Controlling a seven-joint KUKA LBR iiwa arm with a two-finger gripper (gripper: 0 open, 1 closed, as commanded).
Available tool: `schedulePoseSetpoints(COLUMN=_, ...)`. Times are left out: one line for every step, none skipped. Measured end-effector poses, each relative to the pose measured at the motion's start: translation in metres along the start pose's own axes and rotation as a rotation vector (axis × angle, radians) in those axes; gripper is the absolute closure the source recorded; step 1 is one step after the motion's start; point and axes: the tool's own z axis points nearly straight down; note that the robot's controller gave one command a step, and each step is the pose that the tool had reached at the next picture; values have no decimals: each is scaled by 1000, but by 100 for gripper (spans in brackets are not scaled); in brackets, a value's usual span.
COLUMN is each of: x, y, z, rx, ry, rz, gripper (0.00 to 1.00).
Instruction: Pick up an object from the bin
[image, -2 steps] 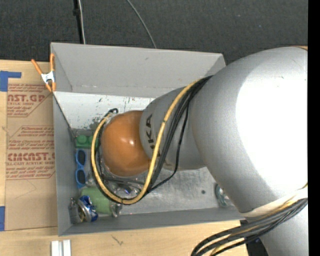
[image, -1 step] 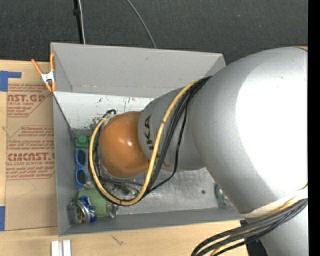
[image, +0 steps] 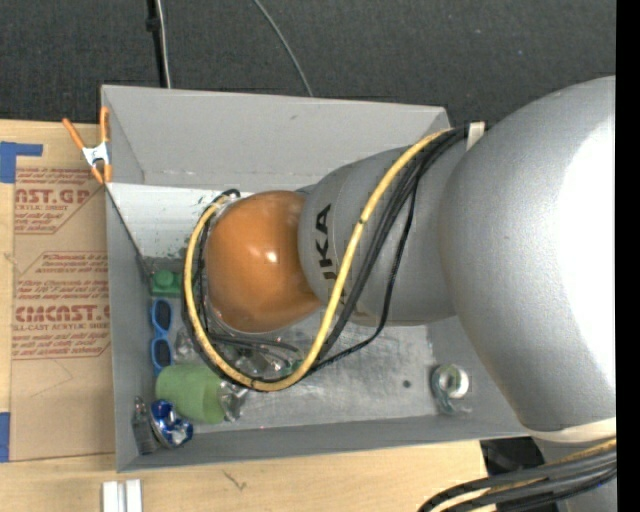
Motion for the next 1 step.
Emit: schedulePoseSetpoints(x=0, y=0, z=-2, rx=-1, ry=6, rz=0, gripper=100)
